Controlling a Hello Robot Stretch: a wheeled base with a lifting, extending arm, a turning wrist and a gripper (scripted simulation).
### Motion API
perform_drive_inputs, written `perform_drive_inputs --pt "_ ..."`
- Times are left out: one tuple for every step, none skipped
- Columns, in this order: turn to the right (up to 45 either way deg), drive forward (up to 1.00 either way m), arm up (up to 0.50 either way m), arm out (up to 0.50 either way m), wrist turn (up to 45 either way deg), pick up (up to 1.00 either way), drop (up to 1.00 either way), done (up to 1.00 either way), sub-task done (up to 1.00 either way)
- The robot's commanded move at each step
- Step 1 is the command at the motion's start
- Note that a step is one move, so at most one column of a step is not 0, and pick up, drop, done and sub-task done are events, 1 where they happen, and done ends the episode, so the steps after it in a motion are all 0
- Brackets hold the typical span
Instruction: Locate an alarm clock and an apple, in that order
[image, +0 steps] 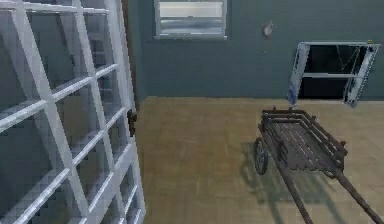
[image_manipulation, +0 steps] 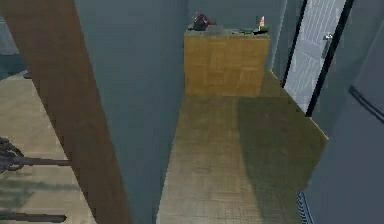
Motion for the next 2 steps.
perform_drive_inputs --pt "0.0 1.0 0.0 0.0 0.0 0.0 0.0 0.0 0.0" --pt "3.0 0.0 0.0 0.0 0.0 0.0 0.0 0.0 0.0"
